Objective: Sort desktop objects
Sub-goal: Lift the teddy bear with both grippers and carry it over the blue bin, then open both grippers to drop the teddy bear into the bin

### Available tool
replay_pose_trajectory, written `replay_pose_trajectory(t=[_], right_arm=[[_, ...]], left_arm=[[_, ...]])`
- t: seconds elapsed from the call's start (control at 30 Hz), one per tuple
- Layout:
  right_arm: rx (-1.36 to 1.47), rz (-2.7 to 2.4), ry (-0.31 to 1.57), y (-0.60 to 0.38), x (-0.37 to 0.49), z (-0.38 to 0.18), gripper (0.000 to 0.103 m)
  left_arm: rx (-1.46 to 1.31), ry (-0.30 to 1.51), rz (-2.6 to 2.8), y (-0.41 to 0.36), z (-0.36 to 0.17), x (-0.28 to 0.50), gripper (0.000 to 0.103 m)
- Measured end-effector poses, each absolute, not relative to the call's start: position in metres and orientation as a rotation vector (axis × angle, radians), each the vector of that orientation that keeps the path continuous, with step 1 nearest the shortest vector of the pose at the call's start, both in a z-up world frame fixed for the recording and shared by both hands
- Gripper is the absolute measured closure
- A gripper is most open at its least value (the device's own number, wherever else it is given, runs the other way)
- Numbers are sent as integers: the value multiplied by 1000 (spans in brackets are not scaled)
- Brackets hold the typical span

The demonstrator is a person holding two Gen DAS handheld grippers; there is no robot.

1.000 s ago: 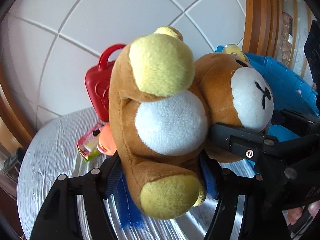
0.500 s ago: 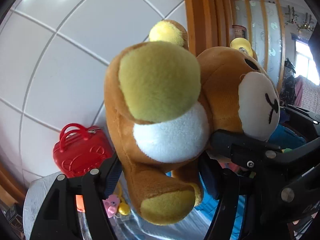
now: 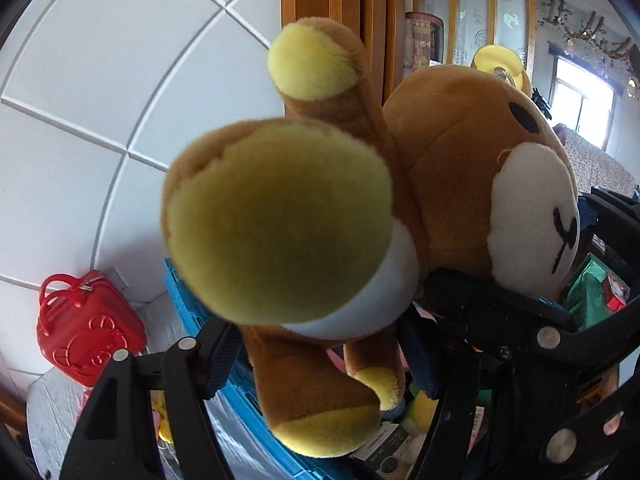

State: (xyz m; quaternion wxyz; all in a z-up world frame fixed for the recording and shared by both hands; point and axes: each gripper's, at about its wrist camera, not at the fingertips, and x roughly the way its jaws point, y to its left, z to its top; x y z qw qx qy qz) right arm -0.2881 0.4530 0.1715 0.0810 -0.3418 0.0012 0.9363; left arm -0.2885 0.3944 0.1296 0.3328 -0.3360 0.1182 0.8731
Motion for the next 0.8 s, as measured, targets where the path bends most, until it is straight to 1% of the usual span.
replay_pose_trajectory(t=[0.13,0.33,0.5,0.57,0.7,0.8], right_arm=[[-1159,2743,43,482,-286,154,8],[-1259,2694,122,498,-278,136,8],[-1263,2687,199,508,-272,136,8],[-1254,2674,221,511,-271,139,7],[-1219,2651,200,512,-266,142,7],[-1206,2634,188,515,-263,143,7]], left_arm=[[-981,318,2235,419,112,-289,34],[-1072,341,2202,441,100,-283,34],[-1099,336,2172,451,100,-275,30],[-1105,338,2157,453,100,-271,24],[-1087,380,2180,451,99,-272,24],[-1106,351,2160,430,97,-274,24]])
